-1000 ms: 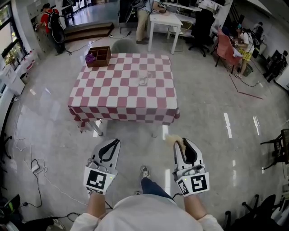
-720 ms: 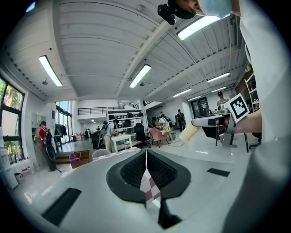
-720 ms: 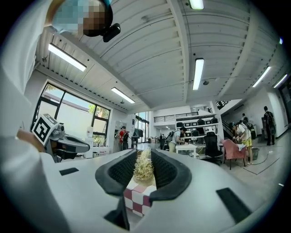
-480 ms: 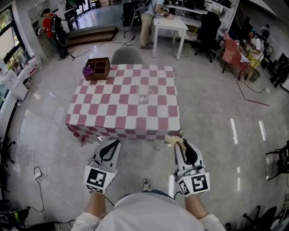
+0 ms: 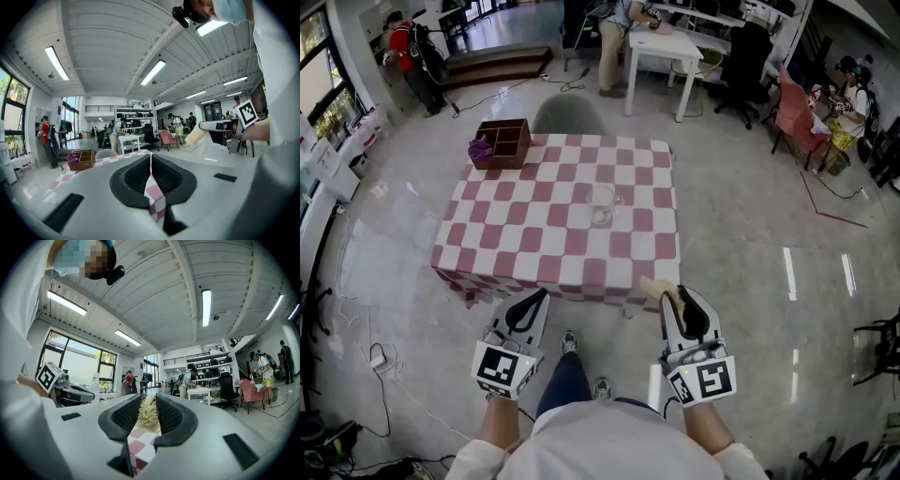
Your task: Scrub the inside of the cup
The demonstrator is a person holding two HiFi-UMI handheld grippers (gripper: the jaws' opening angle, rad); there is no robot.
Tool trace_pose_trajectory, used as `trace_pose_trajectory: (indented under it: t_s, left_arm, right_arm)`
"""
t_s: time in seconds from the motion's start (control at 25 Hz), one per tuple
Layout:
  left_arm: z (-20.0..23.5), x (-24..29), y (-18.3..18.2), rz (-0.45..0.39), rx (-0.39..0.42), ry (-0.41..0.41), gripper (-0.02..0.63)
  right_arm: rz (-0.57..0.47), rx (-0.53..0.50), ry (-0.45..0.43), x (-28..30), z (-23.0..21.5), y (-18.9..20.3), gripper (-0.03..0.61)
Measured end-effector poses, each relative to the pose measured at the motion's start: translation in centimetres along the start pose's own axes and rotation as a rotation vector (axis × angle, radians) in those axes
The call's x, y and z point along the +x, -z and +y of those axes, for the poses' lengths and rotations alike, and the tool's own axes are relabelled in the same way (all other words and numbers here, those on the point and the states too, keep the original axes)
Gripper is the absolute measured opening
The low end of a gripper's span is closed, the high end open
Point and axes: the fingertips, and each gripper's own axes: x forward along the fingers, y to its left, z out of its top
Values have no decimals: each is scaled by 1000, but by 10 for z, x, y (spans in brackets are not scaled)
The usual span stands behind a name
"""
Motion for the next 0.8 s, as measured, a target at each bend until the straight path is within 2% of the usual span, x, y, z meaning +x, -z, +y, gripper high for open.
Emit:
trace_pose_trajectory:
  t_s: [0.32,0.6,0.8]
  left_arm:
    - [45,60,-8,-29,15,29,32]
    - [81,113,-20,-72,8,143,34]
    - [104,144,-31,-100,32,227,32]
  right_arm:
    - [6,3,39,52,-18,1,106]
    - [4,10,110,106,-30,4,106]
    - [-9,3,176,138,-35,2,106]
